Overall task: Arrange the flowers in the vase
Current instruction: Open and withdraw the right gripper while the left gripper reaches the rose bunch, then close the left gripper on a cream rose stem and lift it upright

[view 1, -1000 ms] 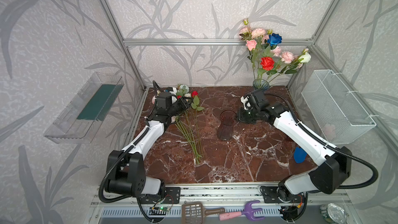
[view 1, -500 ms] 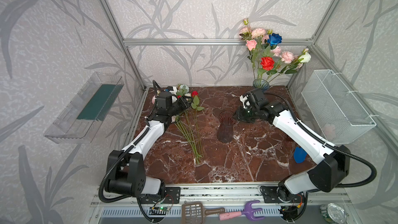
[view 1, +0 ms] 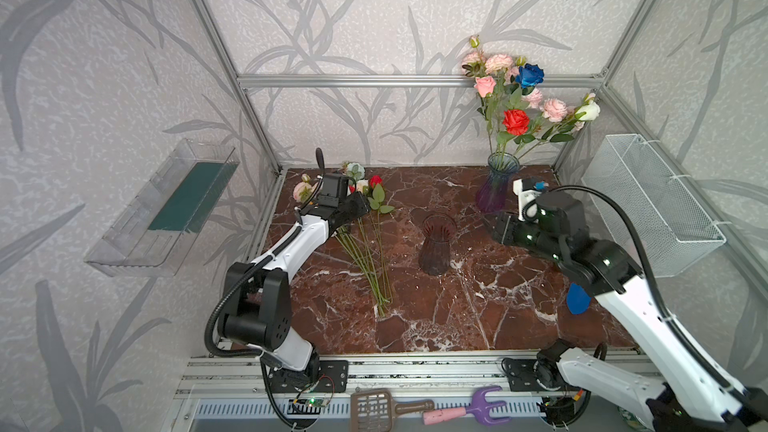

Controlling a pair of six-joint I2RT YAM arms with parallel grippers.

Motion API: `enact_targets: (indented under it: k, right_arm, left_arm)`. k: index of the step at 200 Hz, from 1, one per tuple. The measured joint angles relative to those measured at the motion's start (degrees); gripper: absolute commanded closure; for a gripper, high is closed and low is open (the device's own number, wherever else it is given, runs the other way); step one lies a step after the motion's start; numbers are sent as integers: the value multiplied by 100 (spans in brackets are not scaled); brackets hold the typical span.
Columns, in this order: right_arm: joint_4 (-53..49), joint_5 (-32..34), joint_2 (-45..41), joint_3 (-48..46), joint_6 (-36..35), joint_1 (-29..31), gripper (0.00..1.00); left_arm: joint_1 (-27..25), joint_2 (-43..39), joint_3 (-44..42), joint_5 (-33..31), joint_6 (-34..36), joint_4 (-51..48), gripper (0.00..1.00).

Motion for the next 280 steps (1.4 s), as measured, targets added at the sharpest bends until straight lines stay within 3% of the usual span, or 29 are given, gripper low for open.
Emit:
enact_targets:
  k: [18,51,141,170,217,240,280]
  right_arm:
    - [52,219,-501,-372,-11,0,50]
    - [83,398,-680,-802,-46,0,50]
    - [125,503,-1058,-1447,-76,-22,50]
    - [125,503,-1064,-1491,-76,-28,50]
    - [127,503,-1141,-1541,-74,-44,50]
    - [127,503,-1143,-1552,-72,-44,50]
    - [127,503,-1163,-1552,-72,-44,50]
  left_arm:
    - [-155,527,389,-282,269,-542,70]
    - [-372,1366,1069,-730,669,-1488,72]
    - [-702,1952,1346,-2048,1040,-2500,84]
    - [-706,1965,1351,-2076,1119,-2496,91]
    - [-706,1982,1370,-2017,1182,-2461,88]
    - [-704,2009,1408,-1976,1187,-2450,100]
    - [-708,1908,1408,-1945,1200,-2452,100]
